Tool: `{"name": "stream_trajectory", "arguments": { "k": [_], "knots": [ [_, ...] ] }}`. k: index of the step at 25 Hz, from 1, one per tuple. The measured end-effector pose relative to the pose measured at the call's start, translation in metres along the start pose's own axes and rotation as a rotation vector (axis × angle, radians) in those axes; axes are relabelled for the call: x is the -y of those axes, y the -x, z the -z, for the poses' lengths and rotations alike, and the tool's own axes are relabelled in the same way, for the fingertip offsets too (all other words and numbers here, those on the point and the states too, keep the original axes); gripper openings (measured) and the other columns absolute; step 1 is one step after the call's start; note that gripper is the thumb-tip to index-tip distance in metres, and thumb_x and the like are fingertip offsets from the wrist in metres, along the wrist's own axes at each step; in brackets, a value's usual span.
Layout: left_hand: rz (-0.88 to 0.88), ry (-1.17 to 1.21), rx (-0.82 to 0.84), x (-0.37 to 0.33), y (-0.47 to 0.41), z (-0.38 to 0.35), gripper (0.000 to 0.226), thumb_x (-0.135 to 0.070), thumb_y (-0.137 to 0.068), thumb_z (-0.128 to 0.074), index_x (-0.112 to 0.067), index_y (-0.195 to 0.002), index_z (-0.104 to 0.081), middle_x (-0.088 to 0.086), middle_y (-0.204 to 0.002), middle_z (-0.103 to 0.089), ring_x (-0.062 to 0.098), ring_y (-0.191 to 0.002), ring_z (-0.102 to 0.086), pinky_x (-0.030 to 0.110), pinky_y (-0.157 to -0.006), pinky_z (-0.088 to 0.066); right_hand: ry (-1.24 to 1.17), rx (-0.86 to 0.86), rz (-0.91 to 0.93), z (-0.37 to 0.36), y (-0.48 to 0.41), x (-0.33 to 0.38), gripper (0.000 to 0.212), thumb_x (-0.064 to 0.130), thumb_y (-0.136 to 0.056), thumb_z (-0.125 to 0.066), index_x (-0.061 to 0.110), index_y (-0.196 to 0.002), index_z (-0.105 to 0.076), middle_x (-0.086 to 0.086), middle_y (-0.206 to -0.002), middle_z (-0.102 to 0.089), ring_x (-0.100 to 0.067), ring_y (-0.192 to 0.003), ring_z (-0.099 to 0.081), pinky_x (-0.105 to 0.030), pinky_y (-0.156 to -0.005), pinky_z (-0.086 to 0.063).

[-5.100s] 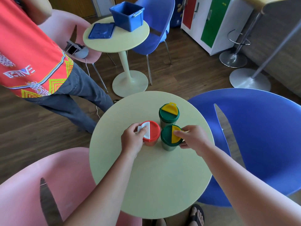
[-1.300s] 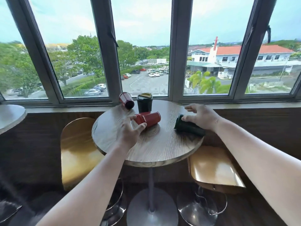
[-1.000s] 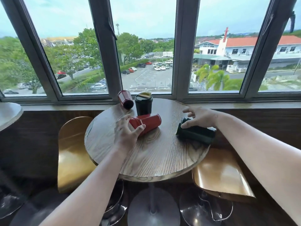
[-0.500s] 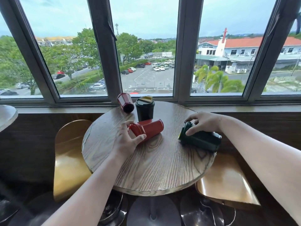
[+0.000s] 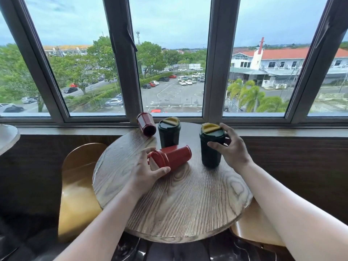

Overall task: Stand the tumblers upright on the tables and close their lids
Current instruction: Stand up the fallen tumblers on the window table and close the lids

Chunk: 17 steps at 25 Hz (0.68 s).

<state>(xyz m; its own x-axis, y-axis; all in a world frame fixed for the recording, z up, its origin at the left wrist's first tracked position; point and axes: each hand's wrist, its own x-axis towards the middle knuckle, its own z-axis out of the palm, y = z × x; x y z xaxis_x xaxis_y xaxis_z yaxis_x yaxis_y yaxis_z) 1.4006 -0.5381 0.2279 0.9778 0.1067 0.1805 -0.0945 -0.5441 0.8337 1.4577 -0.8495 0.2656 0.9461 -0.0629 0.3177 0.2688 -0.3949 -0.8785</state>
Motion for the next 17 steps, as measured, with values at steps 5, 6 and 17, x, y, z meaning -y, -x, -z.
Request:
{"name": "stream_trajectory", "arguments": {
  "k": [5, 6, 17],
  "knots": [
    [-0.006, 0.004, 0.001, -0.003, 0.002, 0.001, 0.085, -0.046, -0.071, -0.090, -0.039, -0.140, -0.042, -0.001, -0.137, -0.059, 0.024, -0.124, -0.060, 0.044, -0.104, -0.048, 0.009, -0.051, 0.019, -0.004, 0.008, -0.006, 0.087, 0.026, -0.078, -0.090, 0.026, -0.153, -0.046, -0.007, -0.138, -0.063, -0.016, -0.120, -0.064, 0.000, -0.078, -0.050],
    [-0.007, 0.002, -0.011, -0.005, 0.003, 0.001, 0.083, -0.046, -0.071, -0.090, -0.039, -0.139, -0.043, -0.003, -0.135, -0.060, 0.023, -0.123, -0.061, 0.041, -0.101, -0.047, 0.018, -0.050, 0.024, -0.003, 0.007, -0.008, 0.088, 0.027, -0.078, -0.090, 0.026, -0.153, -0.046, -0.008, -0.139, -0.063, -0.016, -0.120, -0.064, -0.003, -0.082, -0.050],
    [-0.129, -0.236, -0.090, -0.070, -0.030, 0.055, 0.077, -0.049, -0.069, -0.088, -0.024, -0.137, -0.064, 0.004, -0.130, -0.071, 0.021, -0.117, -0.063, 0.028, -0.089, -0.042, 0.179, 0.014, -0.007, 0.016, 0.012, 0.008, 0.088, 0.060, -0.069, -0.080, 0.044, -0.149, -0.046, 0.014, -0.124, -0.066, -0.010, -0.119, -0.067, -0.044, -0.103, -0.055]
  ]
}}
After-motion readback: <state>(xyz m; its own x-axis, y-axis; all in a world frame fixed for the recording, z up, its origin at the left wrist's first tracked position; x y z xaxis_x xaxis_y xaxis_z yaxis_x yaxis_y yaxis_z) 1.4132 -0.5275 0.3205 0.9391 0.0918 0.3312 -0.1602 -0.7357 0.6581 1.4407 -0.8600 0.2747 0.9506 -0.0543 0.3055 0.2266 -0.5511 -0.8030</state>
